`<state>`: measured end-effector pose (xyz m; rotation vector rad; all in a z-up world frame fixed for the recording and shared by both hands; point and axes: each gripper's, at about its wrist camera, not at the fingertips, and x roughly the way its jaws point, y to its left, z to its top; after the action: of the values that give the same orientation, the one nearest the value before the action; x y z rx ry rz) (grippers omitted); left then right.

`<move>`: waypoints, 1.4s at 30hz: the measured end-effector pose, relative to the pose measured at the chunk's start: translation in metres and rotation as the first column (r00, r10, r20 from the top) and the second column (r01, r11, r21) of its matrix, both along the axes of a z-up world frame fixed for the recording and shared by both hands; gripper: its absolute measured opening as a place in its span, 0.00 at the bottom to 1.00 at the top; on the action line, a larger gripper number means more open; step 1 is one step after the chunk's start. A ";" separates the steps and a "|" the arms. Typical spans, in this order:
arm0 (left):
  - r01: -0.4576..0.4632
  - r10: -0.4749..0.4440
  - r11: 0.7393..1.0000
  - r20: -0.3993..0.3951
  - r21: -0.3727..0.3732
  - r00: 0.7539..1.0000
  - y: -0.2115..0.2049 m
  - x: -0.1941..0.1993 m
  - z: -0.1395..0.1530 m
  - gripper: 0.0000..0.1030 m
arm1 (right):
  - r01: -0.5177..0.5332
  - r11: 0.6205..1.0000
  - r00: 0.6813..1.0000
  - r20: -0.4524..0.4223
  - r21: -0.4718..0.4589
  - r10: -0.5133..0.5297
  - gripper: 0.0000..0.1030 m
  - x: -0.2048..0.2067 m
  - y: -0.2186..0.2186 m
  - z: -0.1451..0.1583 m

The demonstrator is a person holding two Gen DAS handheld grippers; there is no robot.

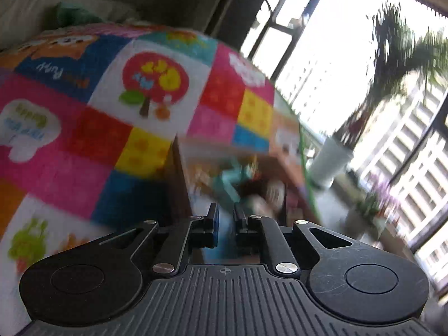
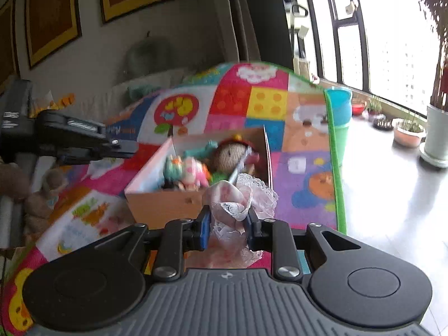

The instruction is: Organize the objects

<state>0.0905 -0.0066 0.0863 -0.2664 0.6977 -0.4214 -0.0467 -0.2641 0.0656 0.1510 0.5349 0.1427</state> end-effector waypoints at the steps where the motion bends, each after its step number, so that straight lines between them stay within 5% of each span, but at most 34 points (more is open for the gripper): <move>1: 0.015 -0.015 0.999 0.001 0.029 1.000 -0.001 -0.011 -0.004 0.10 | 0.000 1.000 1.000 -0.019 -0.004 0.000 0.23 0.001 0.000 -0.006; 10: 0.158 -0.184 0.936 0.054 0.315 0.982 0.015 -0.081 -0.024 0.13 | -0.012 1.000 0.992 -0.125 -0.027 0.008 0.27 0.018 0.017 -0.046; 12: 0.168 -0.194 0.928 0.046 0.333 0.980 0.023 -0.087 -0.024 0.13 | -0.002 1.000 0.990 -0.144 -0.030 -0.003 0.53 0.020 0.019 -0.052; 17: 0.257 -0.281 0.919 0.041 0.299 0.959 0.044 -0.112 -0.016 0.13 | -0.003 0.999 0.992 -0.129 -0.047 -0.004 0.74 0.016 0.022 -0.060; 21: 0.410 -0.428 0.877 0.022 0.252 0.903 0.046 -0.134 -0.011 0.13 | -0.015 0.999 0.990 -0.142 -0.042 0.009 0.87 0.021 0.023 -0.061; 28: 0.643 -0.662 0.707 -0.047 0.294 0.748 0.028 -0.181 -0.016 0.14 | -0.021 0.999 0.989 -0.144 -0.038 0.015 0.90 0.021 0.023 -0.060; 31: 0.654 -0.672 0.679 -0.076 0.334 0.737 0.022 -0.187 -0.023 0.16 | -0.105 0.994 0.984 -0.140 0.017 0.106 0.91 0.012 0.027 -0.055; 33: 0.630 -0.646 0.698 -0.080 0.340 0.759 0.026 -0.181 -0.028 0.16 | -0.248 0.969 0.961 -0.118 0.024 0.249 0.95 -0.005 0.041 -0.047; 37: 0.496 -0.506 0.806 -0.058 0.324 0.861 0.044 -0.159 -0.028 0.16 | -0.518 0.854 0.852 -0.122 -0.053 0.510 0.96 -0.030 0.076 -0.038; 40: 0.393 -0.396 0.878 -0.047 0.272 0.917 0.061 -0.143 -0.025 0.17 | -0.613 0.782 0.788 -0.165 -0.111 0.594 0.96 -0.036 0.100 -0.045; 42: 0.338 -0.339 0.911 -0.039 0.237 0.940 0.070 -0.137 -0.022 0.17 | -0.620 0.766 0.784 -0.173 -0.170 0.596 0.97 -0.034 0.110 -0.049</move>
<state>-0.0461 0.0632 0.0646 0.0893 0.7871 -0.6619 -0.0810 -0.1543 0.0161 -0.2443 0.6927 0.7193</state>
